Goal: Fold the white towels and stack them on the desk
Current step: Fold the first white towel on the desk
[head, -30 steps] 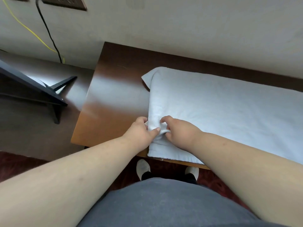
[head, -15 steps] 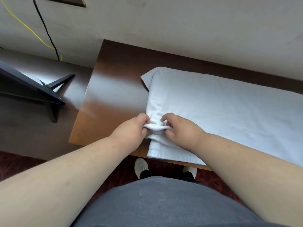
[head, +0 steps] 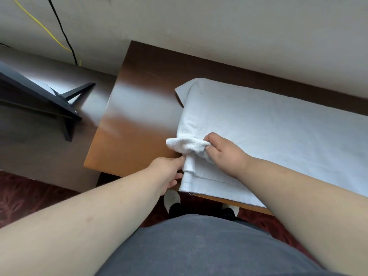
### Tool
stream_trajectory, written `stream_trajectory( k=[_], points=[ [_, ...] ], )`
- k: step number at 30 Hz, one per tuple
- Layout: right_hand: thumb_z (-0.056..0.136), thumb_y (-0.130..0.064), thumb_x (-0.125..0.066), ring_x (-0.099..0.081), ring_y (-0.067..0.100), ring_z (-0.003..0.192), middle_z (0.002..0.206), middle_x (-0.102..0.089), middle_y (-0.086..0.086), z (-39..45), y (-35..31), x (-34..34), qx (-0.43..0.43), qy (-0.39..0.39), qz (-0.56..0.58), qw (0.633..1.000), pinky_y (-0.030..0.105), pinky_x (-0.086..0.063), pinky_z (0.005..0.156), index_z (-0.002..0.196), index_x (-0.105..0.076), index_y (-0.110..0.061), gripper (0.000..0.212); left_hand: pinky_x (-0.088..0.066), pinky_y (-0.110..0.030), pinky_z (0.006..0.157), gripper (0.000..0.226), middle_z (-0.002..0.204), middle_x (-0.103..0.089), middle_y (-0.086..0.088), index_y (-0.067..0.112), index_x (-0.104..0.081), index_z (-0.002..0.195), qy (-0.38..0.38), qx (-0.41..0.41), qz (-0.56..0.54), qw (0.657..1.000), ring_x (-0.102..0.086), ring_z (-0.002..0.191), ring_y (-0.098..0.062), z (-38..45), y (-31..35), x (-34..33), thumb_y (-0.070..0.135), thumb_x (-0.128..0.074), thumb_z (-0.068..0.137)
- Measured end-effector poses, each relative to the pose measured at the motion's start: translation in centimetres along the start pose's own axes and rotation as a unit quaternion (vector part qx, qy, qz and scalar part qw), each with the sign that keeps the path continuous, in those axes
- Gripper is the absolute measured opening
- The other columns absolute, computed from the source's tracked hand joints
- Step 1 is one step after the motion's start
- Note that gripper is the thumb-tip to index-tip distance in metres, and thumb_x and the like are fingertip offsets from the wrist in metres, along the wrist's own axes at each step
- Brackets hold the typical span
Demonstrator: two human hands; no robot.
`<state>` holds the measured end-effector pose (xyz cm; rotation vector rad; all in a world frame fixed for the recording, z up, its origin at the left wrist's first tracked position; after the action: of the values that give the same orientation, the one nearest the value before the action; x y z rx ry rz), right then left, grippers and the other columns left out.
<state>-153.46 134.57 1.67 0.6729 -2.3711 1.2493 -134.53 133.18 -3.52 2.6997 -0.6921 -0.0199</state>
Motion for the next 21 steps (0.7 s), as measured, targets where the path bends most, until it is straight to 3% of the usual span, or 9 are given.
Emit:
stream_trajectory(
  k=[3,6,8,10,15,18,21],
  points=[
    [0.1,-0.021,-0.038,-0.057,0.022,0.085,0.089,-0.062,0.001,0.2,0.1,0.2,0.0,0.006,0.007,1.0,0.037,-0.045,0.074,0.101,-0.049,-0.032,0.016,-0.045,-0.022,0.053,0.02,0.083,-0.066,0.004,0.022,-0.065,0.108,0.038,-0.019,-0.026,0.999,-0.057,0.066,-0.008,0.4,0.1,0.4,0.033,-0.066,0.092],
    [0.101,-0.039,-0.043,-0.056,0.016,0.08,0.083,-0.06,-0.005,0.5,0.2,0.4,0.018,0.009,0.002,1.0,0.034,-0.041,0.069,0.093,-0.05,-0.031,0.014,-0.047,-0.024,0.055,0.02,0.088,-0.063,0.004,0.027,-0.062,0.11,0.03,-0.029,0.015,0.999,-0.055,0.071,-0.01,0.1,0.0,0.0,0.035,-0.064,0.091],
    [0.087,-0.066,-0.05,-0.055,0.008,0.077,0.082,-0.058,-0.01,0.6,-0.1,0.5,0.025,0.003,-0.022,0.999,0.03,-0.038,0.065,0.092,-0.05,-0.031,0.035,-0.047,-0.026,0.06,0.017,0.092,-0.06,0.005,0.029,-0.064,0.102,0.029,-0.036,0.047,0.998,-0.053,0.077,-0.012,-0.2,0.2,-0.1,0.042,-0.066,0.09],
    [0.071,-0.077,-0.056,-0.052,0.002,0.076,0.081,-0.056,-0.014,0.8,-0.5,0.2,0.032,-0.009,-0.079,0.996,0.026,-0.036,0.062,0.095,-0.049,-0.033,0.051,-0.049,-0.027,0.067,0.017,0.092,-0.06,0.005,0.027,-0.064,0.096,0.042,-0.066,0.082,0.994,-0.053,0.078,-0.012,-0.2,0.8,0.0,0.043,-0.066,0.09],
    [0.082,-0.054,-0.044,-0.056,0.015,0.077,0.083,-0.054,-0.009,0.5,-2.6,-0.5,0.107,0.0,-0.144,0.984,0.033,-0.045,0.068,0.08,-0.051,-0.029,0.026,-0.052,-0.036,0.086,0.009,0.099,-0.067,0.002,0.031,-0.056,0.091,0.054,-0.17,0.126,0.976,-0.063,0.091,-0.016,-1.1,2.5,0.3,0.039,-0.053,0.09],
    [0.091,-0.035,-0.047,-0.057,0.021,0.076,0.082,-0.056,-0.007,0.3,-2.9,-1.1,0.104,0.011,-0.177,0.979,0.037,-0.048,0.066,0.087,-0.05,-0.026,0.01,-0.045,-0.031,0.063,0.005,0.077,-0.058,0.004,0.026,-0.05,0.084,0.1,-0.217,0.157,0.958,-0.054,0.071,-0.018,-1.2,3.3,1.7,0.028,-0.053,0.086],
    [0.097,-0.036,-0.046,-0.059,0.024,0.07,0.076,-0.061,-0.004,0.2,-2.8,-0.7,0.068,0.059,-0.153,0.984,0.038,-0.049,0.063,0.113,-0.043,-0.028,0.018,-0.036,-0.024,0.048,0.012,0.07,-0.053,0.005,0.029,-0.049,0.083,0.153,-0.249,0.189,0.938,-0.047,0.057,-0.013,-0.9,4.4,4.0,0.027,-0.059,0.089]
  ],
)
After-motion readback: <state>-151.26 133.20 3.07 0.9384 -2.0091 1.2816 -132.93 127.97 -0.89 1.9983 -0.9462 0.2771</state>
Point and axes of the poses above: each hand's wrist, its own z-axis towards the middle knuckle, its own x-axis out of the back of the hand, y = z × x, the point moved 8 cm from there along z, towards the middle knuckle
